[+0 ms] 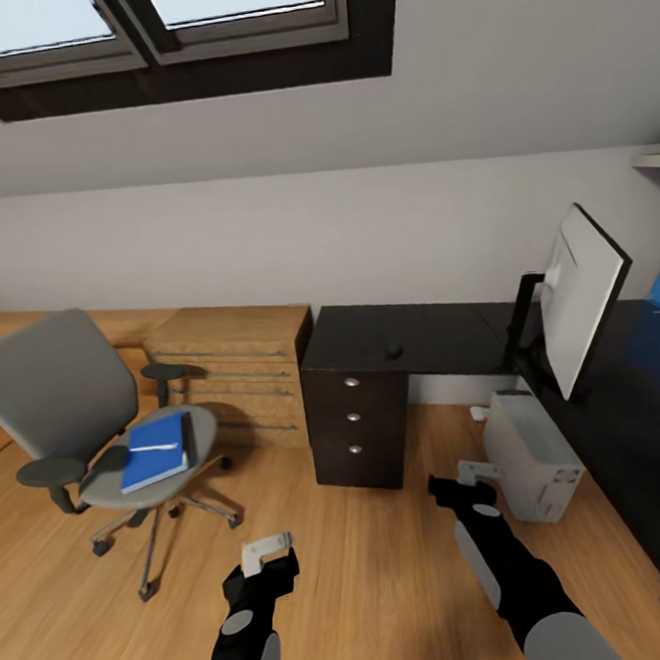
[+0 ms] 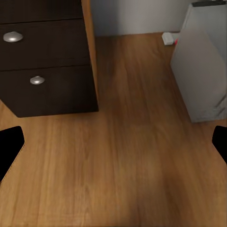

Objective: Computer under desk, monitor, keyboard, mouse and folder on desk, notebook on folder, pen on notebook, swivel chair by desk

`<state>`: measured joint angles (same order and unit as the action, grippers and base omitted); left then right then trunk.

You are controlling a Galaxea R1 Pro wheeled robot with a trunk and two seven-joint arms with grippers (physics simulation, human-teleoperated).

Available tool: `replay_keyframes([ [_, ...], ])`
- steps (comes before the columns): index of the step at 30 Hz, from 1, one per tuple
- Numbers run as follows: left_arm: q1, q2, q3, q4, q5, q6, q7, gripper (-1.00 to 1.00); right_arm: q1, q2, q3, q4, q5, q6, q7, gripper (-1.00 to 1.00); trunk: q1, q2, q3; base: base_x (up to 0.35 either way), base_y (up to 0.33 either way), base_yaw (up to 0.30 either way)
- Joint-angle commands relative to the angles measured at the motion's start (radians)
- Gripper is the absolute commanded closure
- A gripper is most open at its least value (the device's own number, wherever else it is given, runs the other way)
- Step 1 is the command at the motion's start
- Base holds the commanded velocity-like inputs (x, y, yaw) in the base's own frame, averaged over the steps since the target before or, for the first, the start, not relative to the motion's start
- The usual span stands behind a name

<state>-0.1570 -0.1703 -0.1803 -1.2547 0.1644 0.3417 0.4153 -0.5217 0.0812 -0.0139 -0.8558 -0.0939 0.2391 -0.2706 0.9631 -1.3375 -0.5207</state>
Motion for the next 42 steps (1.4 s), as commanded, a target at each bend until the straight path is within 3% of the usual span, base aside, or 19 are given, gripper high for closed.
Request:
replay_keyframes([
  [1,-0.001,0.0,-0.002,-0.001,0.009,0.003,0.008,-1.0,0.0,0.001,0.0,-0.002,-0.01,0.002,-0.003,-1.0,0.001,-0.001,-0.001,0.32,0.0,0.0],
  [8,-0.001,0.0,-0.009,-0.001,0.009,0.005,0.008,-1.0,0.0,0.007,0.006,-0.002,-0.01,-0.003,-0.004,-1.0,0.001,-0.001,-0.001,0.321,0.0,0.0],
  [10,-0.001,0.0,-0.037,0.0,0.008,0.005,0.009,-1.0,0.003,0.006,0.01,-0.02,-0.01,-0.007,-0.006,-1.0,0.001,-0.001,-0.001,0.322,0.0,0.0],
  [13,-0.001,0.0,-0.039,0.0,0.008,0.005,0.009,-1.0,0.011,0.006,0.01,-0.039,-0.01,-0.006,-0.006,-1.0,0.001,-0.001,-0.001,0.322,0.0,0.0],
  [19,-0.001,0.0,-0.04,-0.012,0.009,0.005,0.008,-1.0,0.09,0.007,0.011,-0.177,-0.01,-0.001,-0.007,-1.0,0.001,-0.001,-0.001,0.322,0.0,0.0],
  [27,-0.002,0.001,-0.041,-0.095,0.01,0.01,0.009,-1.0,0.149,0.006,0.015,-0.275,-0.012,0.003,-0.007,-1.0,0.001,-0.001,-0.001,0.322,0.0,0.0],
  [42,-0.002,0.0,-0.043,-0.098,0.01,0.047,0.01,-1.0,0.152,0.007,0.022,-0.275,-0.011,0.0,-0.007,-1.0,0.001,-0.001,-0.001,0.322,0.0,0.0],
])
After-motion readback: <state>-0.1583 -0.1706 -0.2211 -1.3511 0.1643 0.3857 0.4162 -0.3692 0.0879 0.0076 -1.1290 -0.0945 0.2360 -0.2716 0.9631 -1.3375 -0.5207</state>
